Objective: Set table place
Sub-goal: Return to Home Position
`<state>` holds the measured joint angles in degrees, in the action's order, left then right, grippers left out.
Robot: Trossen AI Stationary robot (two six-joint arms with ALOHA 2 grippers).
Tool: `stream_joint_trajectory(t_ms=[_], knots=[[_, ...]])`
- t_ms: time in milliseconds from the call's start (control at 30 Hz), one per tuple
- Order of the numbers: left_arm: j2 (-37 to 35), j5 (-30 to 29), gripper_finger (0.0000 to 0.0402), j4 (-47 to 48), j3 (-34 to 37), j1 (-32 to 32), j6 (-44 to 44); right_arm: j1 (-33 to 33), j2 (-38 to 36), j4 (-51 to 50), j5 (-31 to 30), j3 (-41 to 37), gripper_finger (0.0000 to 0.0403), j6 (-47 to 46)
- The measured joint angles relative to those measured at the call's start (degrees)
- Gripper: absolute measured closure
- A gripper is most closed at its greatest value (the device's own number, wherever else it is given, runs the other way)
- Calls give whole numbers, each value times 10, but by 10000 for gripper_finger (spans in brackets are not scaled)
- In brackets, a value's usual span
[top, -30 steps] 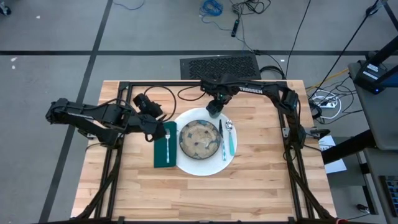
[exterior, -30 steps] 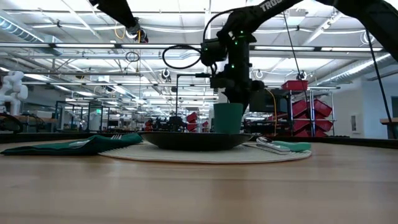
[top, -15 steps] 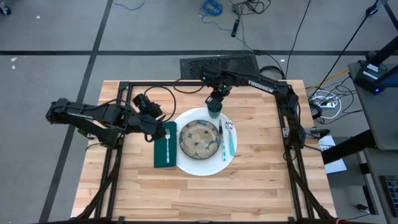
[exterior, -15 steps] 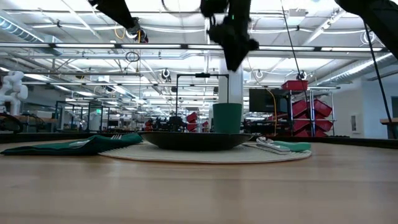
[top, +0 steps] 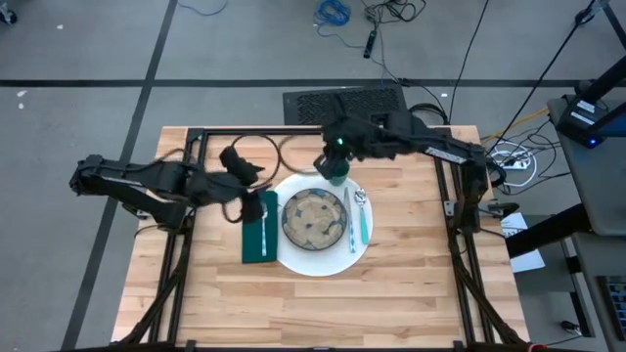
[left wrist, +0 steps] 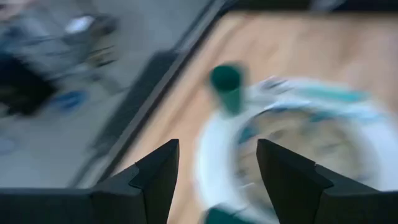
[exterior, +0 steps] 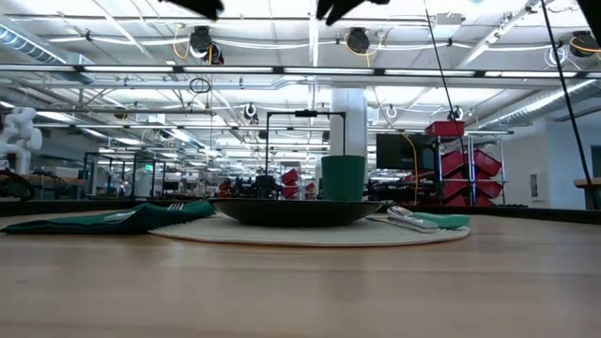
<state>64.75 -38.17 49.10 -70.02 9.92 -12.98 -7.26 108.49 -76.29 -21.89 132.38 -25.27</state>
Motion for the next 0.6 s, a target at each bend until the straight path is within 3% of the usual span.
stream_joint_trajectory(t_ms=[167,333,433,600], knots=[[-62,124,201,-80,0,-2,43,59,-2,-2,-10,-1,298,-29],[-146,144,201,-127,36,-1,47,118,0,16,-10,-6,298,12],[-209,174,201,-150,87,-1,-3,140,-8,63,4,-30,298,49],[-291,214,201,-214,174,13,-59,148,-44,207,127,-123,298,118]])
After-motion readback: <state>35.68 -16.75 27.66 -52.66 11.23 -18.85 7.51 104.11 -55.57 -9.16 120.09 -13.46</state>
